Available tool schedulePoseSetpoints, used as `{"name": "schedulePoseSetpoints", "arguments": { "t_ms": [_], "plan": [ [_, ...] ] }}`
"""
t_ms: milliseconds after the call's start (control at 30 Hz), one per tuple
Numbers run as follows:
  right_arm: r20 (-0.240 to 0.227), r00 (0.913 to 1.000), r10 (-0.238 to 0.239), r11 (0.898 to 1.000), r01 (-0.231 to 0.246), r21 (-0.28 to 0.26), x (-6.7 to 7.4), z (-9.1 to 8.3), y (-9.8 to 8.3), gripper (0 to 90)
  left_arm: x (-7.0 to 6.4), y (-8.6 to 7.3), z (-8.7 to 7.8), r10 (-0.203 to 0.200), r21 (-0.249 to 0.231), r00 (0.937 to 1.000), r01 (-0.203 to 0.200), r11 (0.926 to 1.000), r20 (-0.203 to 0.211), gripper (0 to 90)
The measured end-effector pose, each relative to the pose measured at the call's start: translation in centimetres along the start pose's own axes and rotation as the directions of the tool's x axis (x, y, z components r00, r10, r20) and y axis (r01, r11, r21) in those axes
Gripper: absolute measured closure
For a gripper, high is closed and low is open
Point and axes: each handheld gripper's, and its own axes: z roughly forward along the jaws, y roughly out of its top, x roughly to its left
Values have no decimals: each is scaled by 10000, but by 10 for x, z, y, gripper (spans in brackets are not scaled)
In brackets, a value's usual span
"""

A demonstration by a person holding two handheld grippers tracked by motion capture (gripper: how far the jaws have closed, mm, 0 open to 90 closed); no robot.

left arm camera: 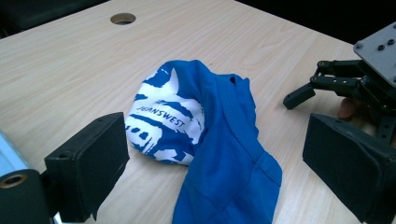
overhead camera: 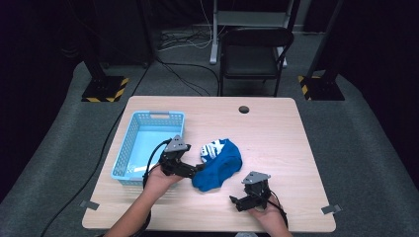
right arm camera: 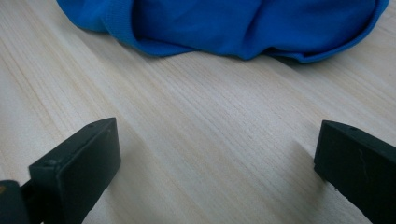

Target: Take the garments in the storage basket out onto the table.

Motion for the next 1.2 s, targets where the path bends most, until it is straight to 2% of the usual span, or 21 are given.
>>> {"name": "schedulePoseSetpoints", "arguments": {
  "t_ms": [467, 1200],
  "plan": [
    [-1, 10000, 0, 10000, 0, -1, 0, 0, 0, 0, 21, -4, -10, -551, -172, 9979, 546, 9984, -336, 62],
    [0, 10000, -1, 10000, 1, -1, 0, 0, 0, 0, 46, -16, -15, -1275, -60, 9884, 1275, 9918, -819, 64]
  ]
}}
